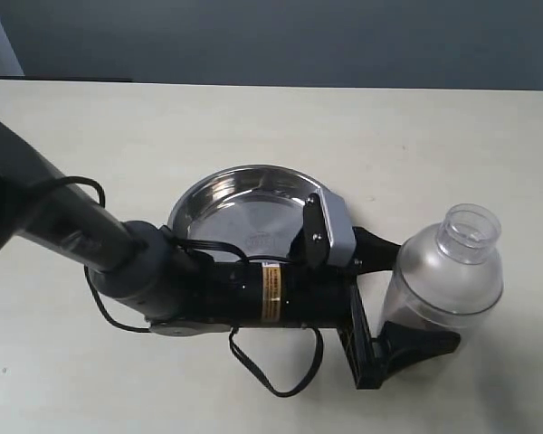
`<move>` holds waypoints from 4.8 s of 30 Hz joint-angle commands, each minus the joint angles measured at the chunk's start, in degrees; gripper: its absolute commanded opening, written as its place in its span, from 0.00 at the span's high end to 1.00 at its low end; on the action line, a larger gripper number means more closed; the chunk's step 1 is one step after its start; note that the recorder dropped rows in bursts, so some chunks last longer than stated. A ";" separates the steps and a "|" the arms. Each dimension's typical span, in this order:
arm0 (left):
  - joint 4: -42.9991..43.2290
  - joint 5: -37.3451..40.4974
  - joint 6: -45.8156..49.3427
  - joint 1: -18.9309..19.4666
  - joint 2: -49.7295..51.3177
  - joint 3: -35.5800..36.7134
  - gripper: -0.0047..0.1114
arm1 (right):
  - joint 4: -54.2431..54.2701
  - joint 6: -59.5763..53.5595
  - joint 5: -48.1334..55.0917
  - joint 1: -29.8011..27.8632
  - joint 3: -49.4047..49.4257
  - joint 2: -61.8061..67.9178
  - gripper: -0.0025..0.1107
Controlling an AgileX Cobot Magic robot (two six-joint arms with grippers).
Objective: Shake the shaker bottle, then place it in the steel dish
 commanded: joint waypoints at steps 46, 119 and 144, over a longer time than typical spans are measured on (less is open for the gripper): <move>2.29 0.37 0.86 -1.30 0.42 -0.10 0.05 | -0.07 0.03 -0.46 0.22 0.07 -0.22 0.98; -0.42 0.37 0.05 -4.81 5.34 -9.91 0.96 | -0.07 0.03 -0.46 0.22 0.07 -0.22 0.98; -1.07 0.37 -1.33 -4.81 5.34 -9.91 0.96 | -0.07 0.03 -0.46 0.22 0.07 -0.22 0.98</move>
